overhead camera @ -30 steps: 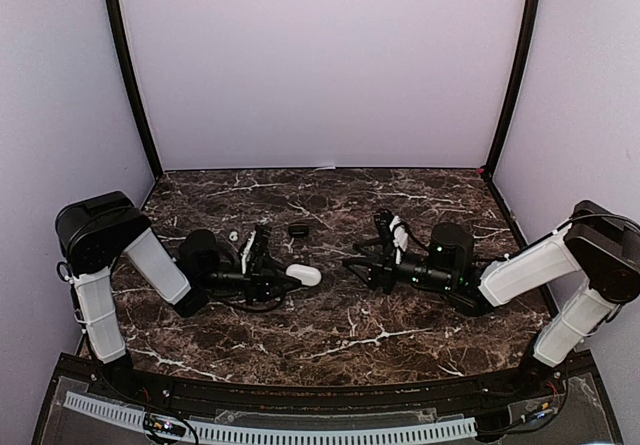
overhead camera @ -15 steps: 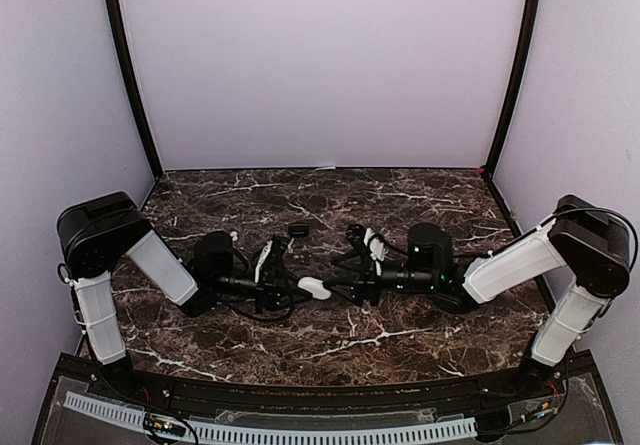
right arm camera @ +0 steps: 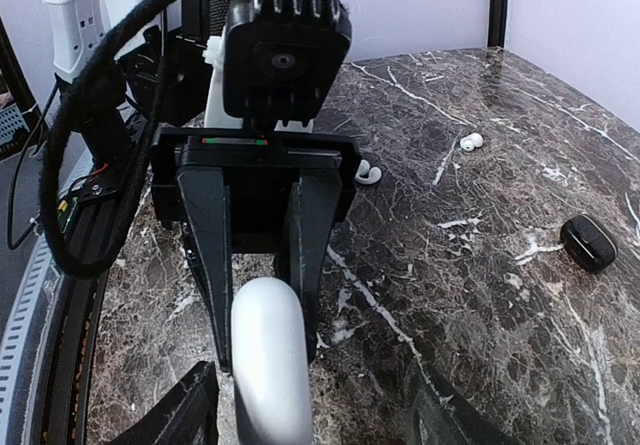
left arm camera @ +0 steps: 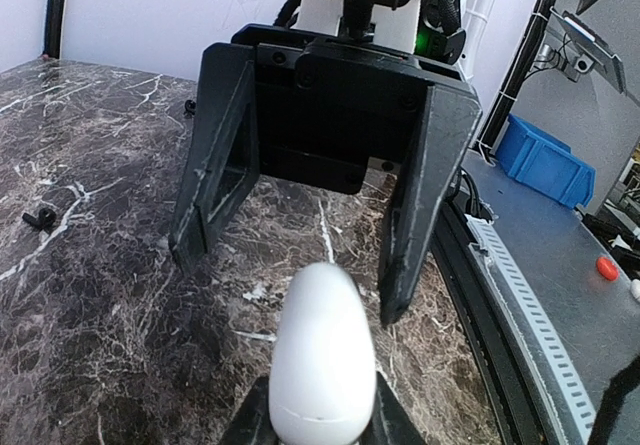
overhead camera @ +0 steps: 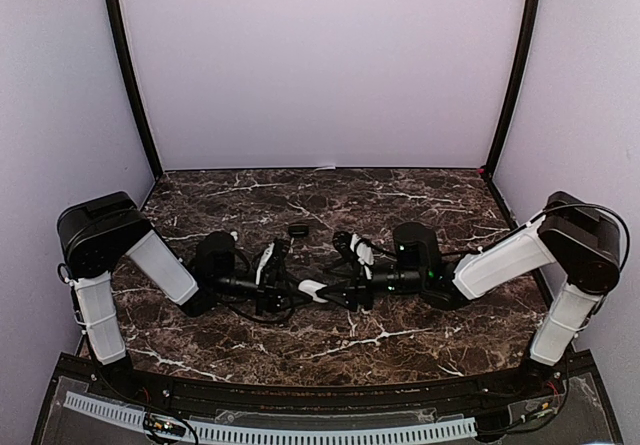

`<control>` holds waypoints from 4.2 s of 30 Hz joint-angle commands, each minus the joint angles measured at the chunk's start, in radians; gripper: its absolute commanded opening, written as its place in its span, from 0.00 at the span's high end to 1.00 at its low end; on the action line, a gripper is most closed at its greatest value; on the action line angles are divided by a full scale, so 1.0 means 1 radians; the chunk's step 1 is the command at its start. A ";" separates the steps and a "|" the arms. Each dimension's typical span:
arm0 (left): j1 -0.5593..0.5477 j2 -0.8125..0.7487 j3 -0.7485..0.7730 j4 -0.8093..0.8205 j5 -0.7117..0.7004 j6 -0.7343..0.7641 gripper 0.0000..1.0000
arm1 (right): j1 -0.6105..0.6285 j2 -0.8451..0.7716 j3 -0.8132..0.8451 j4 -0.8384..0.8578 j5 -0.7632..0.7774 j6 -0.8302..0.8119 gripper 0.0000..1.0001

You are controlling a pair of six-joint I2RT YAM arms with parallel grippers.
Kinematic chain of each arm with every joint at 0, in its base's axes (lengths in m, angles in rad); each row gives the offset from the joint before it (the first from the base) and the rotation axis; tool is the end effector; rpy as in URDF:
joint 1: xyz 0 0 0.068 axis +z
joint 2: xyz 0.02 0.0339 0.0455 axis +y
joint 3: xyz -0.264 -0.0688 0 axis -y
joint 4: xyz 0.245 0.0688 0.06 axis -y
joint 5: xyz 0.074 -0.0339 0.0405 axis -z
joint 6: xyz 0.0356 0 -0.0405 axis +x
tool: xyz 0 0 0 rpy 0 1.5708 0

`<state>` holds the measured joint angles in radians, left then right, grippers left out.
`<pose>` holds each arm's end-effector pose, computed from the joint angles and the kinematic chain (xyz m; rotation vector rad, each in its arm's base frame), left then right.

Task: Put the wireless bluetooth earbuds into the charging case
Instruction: Open the charging case, then pick up the right earbud from the center of the board.

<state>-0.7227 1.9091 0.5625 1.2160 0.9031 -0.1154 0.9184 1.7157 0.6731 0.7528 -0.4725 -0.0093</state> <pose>0.2184 -0.2298 0.1245 1.2015 1.4096 -1.3634 0.1903 0.2758 0.1632 -1.1771 1.5764 1.0526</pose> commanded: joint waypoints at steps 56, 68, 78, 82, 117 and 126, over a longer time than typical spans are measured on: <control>-0.021 -0.025 0.042 -0.050 0.060 0.014 0.90 | -0.021 -0.064 -0.068 0.106 0.081 0.019 0.36; -0.021 -0.022 0.045 -0.053 0.061 0.016 0.90 | -0.020 -0.072 -0.086 0.133 0.075 0.014 0.22; -0.020 -0.024 0.047 -0.049 0.066 -0.005 0.90 | -0.020 -0.105 -0.126 0.179 0.134 0.020 0.01; -0.018 -0.024 0.044 -0.041 0.066 -0.021 0.90 | -0.021 -0.109 -0.142 0.192 0.168 0.022 0.01; 0.314 -0.487 -0.166 -0.305 -0.247 -0.183 0.90 | 0.068 0.086 0.159 -0.057 0.281 0.133 0.17; 0.401 -0.539 -0.260 -0.256 -0.336 -0.245 0.90 | 0.173 0.313 0.380 -0.093 0.350 0.110 0.16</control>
<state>-0.3485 1.4227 0.3386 0.9272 0.6216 -0.3305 1.0588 1.9614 0.9577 0.6743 -0.1780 0.1230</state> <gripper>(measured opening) 0.259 0.834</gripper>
